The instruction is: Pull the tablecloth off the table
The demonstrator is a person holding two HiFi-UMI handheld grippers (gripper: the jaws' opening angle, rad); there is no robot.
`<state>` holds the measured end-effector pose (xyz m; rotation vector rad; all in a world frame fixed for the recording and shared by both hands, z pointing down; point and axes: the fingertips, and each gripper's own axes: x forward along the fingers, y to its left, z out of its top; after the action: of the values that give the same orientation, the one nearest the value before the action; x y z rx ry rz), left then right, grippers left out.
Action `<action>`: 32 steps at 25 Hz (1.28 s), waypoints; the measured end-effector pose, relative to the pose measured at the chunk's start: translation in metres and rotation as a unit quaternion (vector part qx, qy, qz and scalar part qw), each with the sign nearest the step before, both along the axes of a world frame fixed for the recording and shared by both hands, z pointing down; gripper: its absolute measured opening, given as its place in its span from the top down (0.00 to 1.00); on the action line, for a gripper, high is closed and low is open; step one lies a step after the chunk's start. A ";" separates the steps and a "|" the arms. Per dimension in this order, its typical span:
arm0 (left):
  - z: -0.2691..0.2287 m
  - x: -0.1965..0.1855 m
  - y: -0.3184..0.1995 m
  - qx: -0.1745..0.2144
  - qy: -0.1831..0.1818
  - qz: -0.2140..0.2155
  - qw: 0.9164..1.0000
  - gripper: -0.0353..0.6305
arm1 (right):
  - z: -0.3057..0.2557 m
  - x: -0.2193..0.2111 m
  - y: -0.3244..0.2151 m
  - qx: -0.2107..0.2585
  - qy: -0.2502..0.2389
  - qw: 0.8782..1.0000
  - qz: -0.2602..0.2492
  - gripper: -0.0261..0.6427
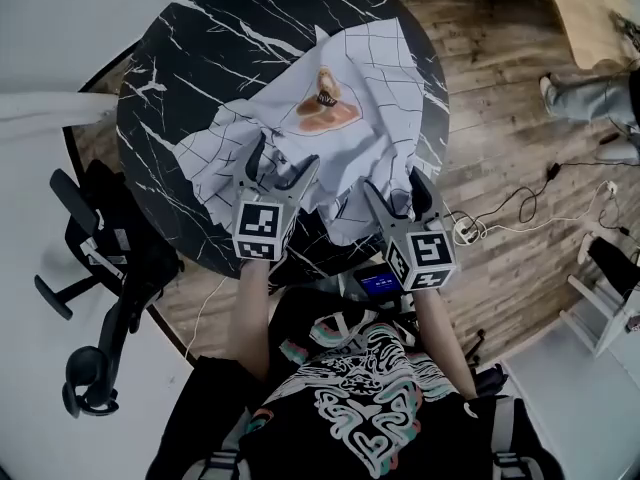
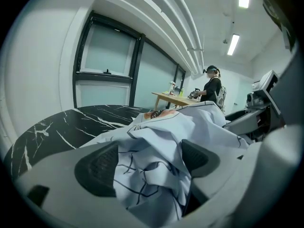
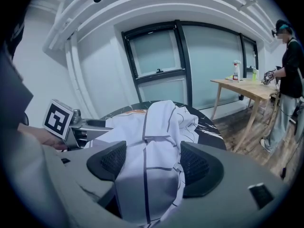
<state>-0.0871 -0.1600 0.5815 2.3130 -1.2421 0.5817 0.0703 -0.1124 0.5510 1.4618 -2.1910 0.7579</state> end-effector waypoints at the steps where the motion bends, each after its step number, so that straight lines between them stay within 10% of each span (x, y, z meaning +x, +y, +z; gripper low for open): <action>1: 0.002 0.000 -0.001 -0.003 -0.001 0.001 1.000 0.32 | 0.000 0.000 0.000 -0.001 -0.001 1.000 0.000 0.47; 32: 0.045 0.017 -0.005 -0.083 -0.025 0.031 0.996 0.31 | 0.040 -0.014 -0.006 -0.064 -0.004 0.998 -0.019 0.46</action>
<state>-0.0706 -0.1651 0.6262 2.2176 -1.1032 0.7397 0.0563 -0.1179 0.5912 1.3535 -2.1276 0.8759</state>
